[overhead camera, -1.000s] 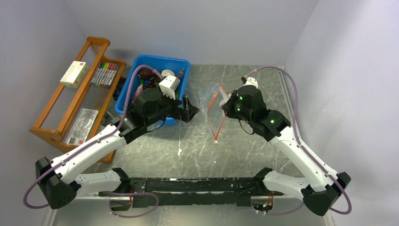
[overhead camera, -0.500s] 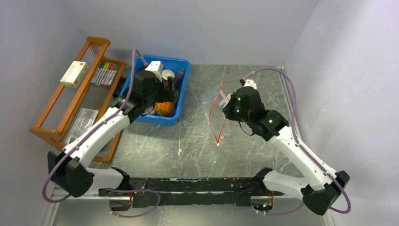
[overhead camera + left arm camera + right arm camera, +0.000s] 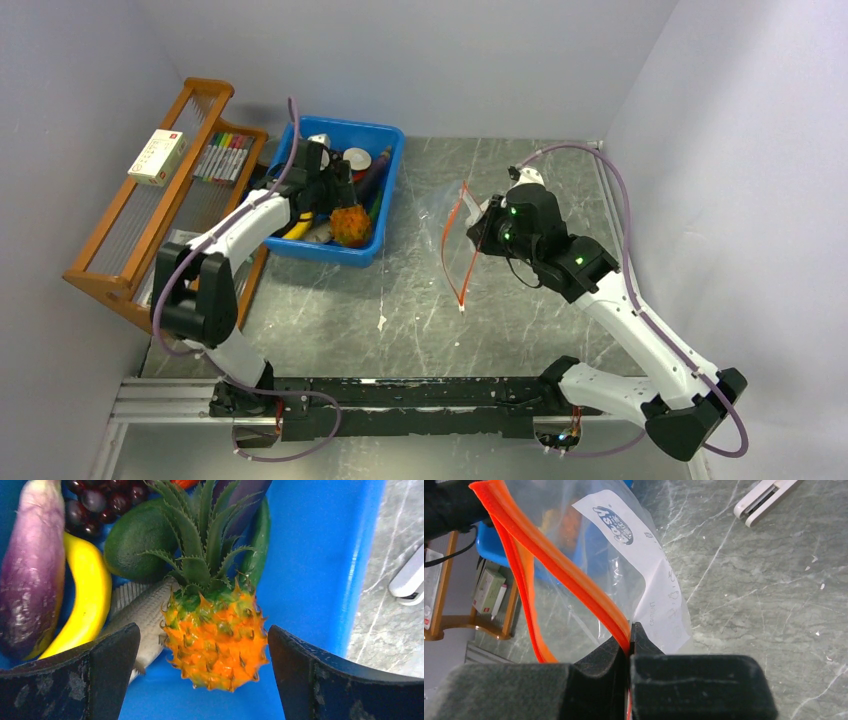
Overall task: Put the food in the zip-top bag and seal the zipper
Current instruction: Pick up the fake fruit from the bin.
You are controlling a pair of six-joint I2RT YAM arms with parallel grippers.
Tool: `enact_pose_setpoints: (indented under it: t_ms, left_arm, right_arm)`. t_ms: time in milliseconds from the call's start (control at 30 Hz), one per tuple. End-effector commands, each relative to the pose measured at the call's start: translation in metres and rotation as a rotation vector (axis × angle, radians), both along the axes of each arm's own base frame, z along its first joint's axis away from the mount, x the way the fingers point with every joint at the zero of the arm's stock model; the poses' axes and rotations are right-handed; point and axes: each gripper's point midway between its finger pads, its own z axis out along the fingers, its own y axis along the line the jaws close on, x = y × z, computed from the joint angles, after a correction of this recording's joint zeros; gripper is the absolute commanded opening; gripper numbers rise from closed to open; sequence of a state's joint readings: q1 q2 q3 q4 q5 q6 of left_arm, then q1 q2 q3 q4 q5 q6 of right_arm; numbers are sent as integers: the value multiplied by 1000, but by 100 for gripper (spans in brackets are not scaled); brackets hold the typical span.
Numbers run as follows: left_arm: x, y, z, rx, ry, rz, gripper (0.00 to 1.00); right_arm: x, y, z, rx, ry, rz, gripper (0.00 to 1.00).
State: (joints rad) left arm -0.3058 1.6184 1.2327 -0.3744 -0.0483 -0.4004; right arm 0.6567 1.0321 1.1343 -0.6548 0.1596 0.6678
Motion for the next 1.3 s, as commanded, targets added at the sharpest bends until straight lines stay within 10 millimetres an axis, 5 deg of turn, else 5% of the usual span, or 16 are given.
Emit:
enact_pose_setpoints:
  t_ms: [0, 667, 833, 1267]
  left_arm:
    - [7, -14, -6, -78, 45, -39, 99]
    - [-2, -24, -60, -106, 169, -62, 86]
    - [-1, -23, -68, -92, 199, -61, 93]
    - [0, -23, -45, -97, 146, -76, 76]
  right_arm:
    - [1, 8, 0, 9, -15, 37, 0]
    - [2, 14, -2, 16, -23, 65, 0]
    - [1, 14, -4, 19, -17, 66, 0]
    - [1, 15, -4, 19, -19, 74, 0]
